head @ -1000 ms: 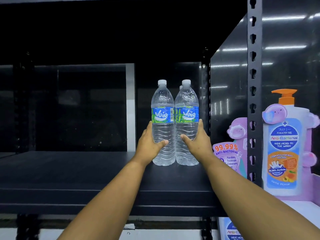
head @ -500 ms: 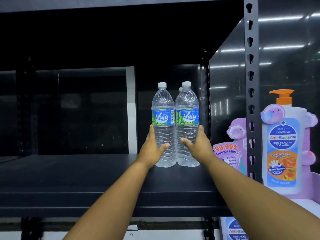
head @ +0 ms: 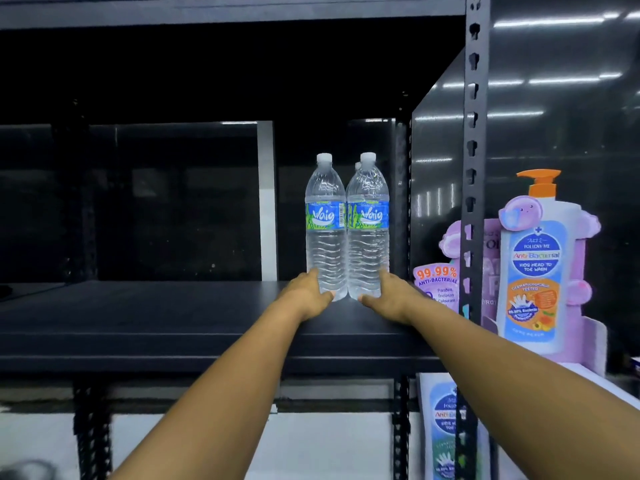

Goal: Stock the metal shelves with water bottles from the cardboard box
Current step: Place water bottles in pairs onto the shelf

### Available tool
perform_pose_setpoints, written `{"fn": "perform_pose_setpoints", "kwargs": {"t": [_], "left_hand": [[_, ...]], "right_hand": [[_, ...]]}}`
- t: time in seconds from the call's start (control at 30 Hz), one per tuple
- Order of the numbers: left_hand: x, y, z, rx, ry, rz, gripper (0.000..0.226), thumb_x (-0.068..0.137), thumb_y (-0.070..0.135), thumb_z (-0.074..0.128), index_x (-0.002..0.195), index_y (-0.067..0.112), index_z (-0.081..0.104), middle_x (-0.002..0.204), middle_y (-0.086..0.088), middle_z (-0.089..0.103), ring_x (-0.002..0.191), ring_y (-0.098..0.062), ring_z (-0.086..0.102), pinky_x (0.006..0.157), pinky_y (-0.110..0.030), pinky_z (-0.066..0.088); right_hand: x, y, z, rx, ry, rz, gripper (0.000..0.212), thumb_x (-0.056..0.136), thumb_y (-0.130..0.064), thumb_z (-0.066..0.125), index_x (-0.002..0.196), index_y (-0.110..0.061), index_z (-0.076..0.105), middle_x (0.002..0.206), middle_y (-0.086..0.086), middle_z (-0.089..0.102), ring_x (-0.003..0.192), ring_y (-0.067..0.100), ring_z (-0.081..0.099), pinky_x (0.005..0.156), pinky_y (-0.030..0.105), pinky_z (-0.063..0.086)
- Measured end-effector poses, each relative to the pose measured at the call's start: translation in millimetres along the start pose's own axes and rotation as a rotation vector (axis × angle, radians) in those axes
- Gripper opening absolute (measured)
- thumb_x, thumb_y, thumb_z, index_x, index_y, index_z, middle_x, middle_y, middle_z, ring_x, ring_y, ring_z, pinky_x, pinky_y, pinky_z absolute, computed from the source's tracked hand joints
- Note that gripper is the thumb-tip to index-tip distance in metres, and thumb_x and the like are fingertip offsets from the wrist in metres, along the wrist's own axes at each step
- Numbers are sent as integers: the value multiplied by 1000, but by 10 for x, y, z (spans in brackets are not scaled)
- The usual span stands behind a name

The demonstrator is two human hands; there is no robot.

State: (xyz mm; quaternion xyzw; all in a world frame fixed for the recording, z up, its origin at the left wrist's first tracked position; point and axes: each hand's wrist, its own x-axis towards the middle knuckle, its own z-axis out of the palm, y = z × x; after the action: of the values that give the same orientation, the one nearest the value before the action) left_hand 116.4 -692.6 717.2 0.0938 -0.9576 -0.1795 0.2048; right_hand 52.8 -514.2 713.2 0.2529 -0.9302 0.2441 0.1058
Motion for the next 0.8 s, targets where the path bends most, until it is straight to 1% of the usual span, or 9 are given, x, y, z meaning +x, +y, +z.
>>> {"fn": "perform_pose_setpoints", "kwargs": {"t": [0.03,0.1,0.2,0.3,0.37,0.5,0.6,0.8], "left_hand": [[-53,28,-20,47,-9,4,68,97,42,51,153,16,23,155,-8,32,140,-28,35,113,-38,33],[-154,70,-59,139,-19,14,65,98,46,47,151,15,27,155,-9,32,141,-28,34,114,-39,32],[-292,101,-97,254,-42,26,64,98,50,42,151,16,29,154,-10,34,141,-28,32,115,-43,28],[-394,96,-127,324,-51,33,64,98,53,37,151,17,30,153,-11,36,141,-28,31,115,-43,27],[-450,85,-148,340,-53,40,62,99,53,35,150,17,31,152,-11,38,140,-28,34,114,-43,28],[-539,46,-190,351,-48,56,59,98,52,36,144,15,41,147,-12,44,135,-29,39,110,-42,33],[-609,23,-221,351,-50,61,60,98,53,36,144,15,41,148,-12,44,136,-29,39,110,-41,33],[-852,84,-269,353,-64,62,60,98,55,35,146,19,38,147,-11,45,135,-29,40,108,-44,33]], "right_hand": [[-59,-27,-20,-52,-12,5,78,91,-55,51,150,-13,21,154,8,32,138,28,36,110,39,34],[-181,-97,-58,-135,-35,12,73,92,-59,44,148,-15,28,153,8,35,138,27,36,111,39,31],[-307,-180,-94,-219,-54,2,71,94,-61,37,149,-17,29,153,8,34,140,27,33,113,39,28],[-399,-243,-115,-267,-70,9,71,95,-61,33,151,-17,26,155,9,30,142,28,29,115,41,25],[-459,-275,-126,-278,-69,13,71,95,-61,32,150,-17,26,156,9,29,142,28,29,114,42,25],[-572,-332,-124,-287,-67,18,71,95,-61,31,149,-16,28,155,9,30,140,29,30,112,43,28],[-649,-345,-109,-291,-59,34,71,94,-62,32,148,-17,29,153,10,33,138,30,33,110,43,31],[-891,-334,-160,-294,-58,45,72,94,-62,31,150,-17,26,154,10,32,139,31,32,111,45,30]]}}
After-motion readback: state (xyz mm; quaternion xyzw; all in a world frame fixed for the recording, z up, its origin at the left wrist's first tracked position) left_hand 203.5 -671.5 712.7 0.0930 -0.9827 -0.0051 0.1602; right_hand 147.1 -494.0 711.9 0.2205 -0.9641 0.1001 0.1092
